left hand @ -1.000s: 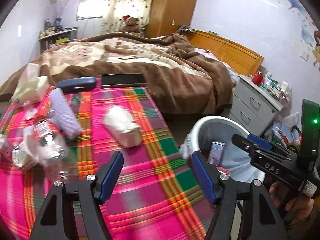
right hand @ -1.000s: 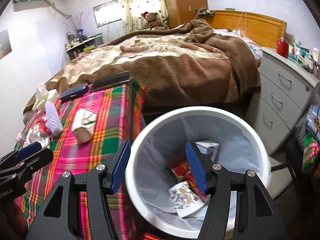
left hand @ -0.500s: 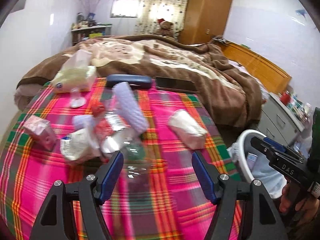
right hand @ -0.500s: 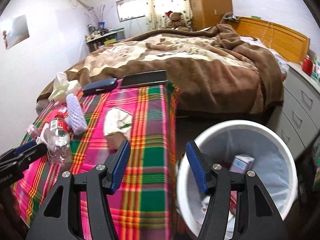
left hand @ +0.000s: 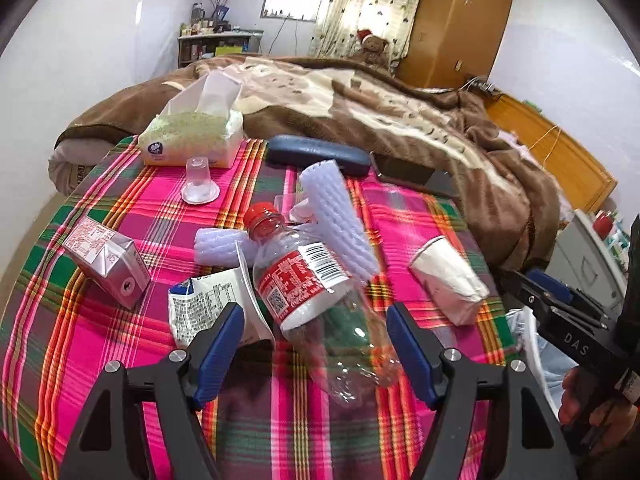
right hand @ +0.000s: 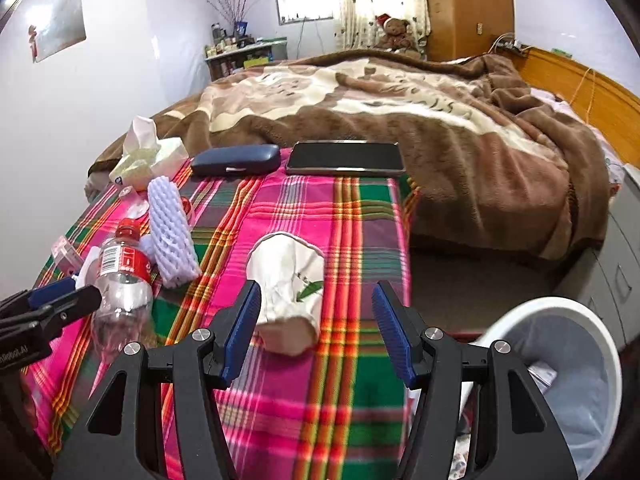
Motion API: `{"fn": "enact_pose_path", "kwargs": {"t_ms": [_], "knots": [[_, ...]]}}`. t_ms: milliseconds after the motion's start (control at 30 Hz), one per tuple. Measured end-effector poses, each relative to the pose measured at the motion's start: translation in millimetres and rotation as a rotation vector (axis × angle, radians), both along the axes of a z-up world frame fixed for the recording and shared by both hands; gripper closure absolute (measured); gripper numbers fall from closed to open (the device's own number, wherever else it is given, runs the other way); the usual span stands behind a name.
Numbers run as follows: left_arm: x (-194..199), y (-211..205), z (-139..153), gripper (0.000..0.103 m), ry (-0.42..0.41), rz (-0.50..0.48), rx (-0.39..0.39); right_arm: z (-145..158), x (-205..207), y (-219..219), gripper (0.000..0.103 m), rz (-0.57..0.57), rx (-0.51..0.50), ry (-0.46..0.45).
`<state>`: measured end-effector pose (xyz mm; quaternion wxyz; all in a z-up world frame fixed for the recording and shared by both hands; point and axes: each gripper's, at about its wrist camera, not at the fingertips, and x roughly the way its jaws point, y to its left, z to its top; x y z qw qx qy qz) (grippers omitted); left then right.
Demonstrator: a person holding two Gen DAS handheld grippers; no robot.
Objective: Collect trash
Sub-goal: 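Grasp the Coca-Cola bottle with the left tool while the right tool grasps the white paper cup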
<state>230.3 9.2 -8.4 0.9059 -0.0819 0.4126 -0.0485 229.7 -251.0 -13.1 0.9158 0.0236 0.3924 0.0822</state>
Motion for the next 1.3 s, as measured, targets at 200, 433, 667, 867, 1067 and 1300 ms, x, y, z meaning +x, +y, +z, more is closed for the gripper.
{"fn": "enact_pose_path", "kwargs": {"t_ms": [200, 433, 667, 867, 1067, 1300], "knots": [[15.6, -2.5, -3.9, 0.027, 0.002, 0.011, 0.004, -6.6, 13.2, 6.2, 0.044, 0.029, 0.005, 0.033], [30.4, -9.4, -3.4, 0.024, -0.004, 0.017, 0.045, -16.3, 22.3, 12.3, 0.044, 0.057, -0.009, 0.064], [34.4, -23.7, -4.1, 0.024, -0.012, -0.011, 0.076, -17.9, 26.8, 13.3, 0.044, 0.069, -0.01, 0.071], [22.2, -18.9, -3.7, 0.024, -0.006, -0.01, 0.057, -20.1, 29.9, 14.7, 0.043, 0.082, -0.004, 0.082], [10.2, -0.3, -7.7, 0.024, 0.013, 0.054, 0.039, -23.4, 31.1, 15.1, 0.043, 0.085, 0.011, 0.098], [-5.7, 2.8, -8.9, 0.024, 0.007, 0.064, -0.011, -26.5, 31.3, 15.8, 0.043, 0.1, 0.03, 0.112]]}}
